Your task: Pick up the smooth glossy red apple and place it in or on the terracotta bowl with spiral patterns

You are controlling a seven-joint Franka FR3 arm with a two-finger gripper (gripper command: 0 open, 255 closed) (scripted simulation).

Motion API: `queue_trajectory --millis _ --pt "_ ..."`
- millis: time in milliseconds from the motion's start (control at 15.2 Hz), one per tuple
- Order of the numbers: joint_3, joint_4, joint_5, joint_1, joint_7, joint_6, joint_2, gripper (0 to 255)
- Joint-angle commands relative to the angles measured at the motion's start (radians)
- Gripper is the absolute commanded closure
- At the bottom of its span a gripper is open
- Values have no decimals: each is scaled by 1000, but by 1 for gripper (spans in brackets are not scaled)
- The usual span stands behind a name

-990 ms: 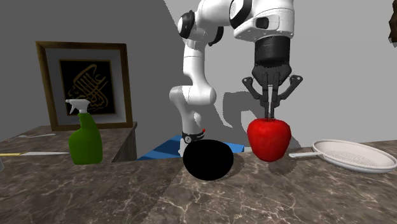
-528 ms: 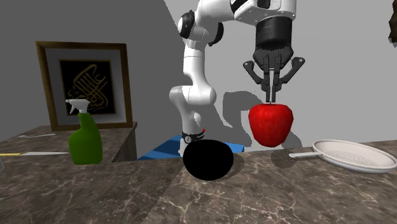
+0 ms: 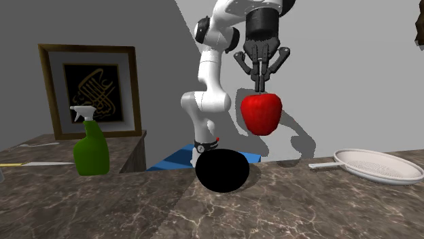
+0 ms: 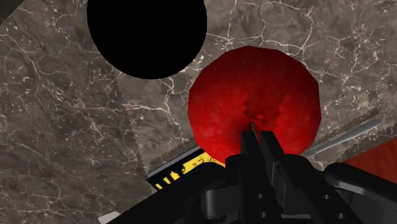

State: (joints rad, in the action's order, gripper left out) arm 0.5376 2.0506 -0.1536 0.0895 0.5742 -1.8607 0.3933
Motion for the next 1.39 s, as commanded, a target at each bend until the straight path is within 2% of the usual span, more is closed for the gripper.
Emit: queue_trajectory --millis 0,462,1320 --pt "-48 40 -24 7 -51 32 71 255" --pt "-214 134 -34 21 -203 161 278 255" --pt "-191 329 -60 37 -210 -3 310 255"
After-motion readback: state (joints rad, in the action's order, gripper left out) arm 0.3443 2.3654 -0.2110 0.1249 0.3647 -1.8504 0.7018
